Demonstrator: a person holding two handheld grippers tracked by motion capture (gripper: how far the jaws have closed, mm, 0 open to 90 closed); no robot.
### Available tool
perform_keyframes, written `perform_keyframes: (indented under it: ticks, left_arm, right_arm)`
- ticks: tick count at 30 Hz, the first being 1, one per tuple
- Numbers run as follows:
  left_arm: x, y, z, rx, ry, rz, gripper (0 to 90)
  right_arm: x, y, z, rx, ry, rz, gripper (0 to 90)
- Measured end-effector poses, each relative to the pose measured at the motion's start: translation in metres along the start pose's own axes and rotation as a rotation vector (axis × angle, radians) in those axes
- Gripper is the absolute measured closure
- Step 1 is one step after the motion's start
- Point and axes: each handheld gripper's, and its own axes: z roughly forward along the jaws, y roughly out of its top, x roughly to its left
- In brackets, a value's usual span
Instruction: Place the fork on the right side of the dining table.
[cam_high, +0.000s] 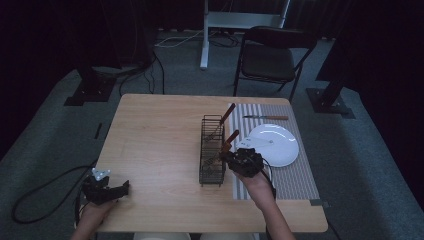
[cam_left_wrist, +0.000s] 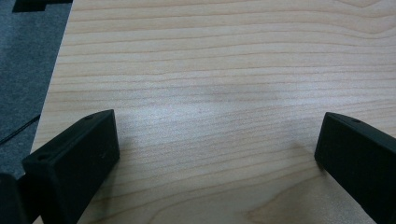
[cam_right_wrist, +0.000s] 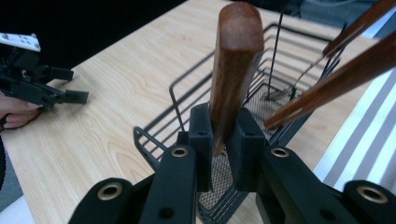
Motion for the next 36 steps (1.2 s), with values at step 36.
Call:
perform_keyframes:
  ticks: [36]
  left_arm:
    - [0.0,0.0,0.0,0.001,0.004,-0.003,0.2]
  right_arm:
    - [-0.046,-0.026,-0.102,-0.133,-0.249,0.149,81.3]
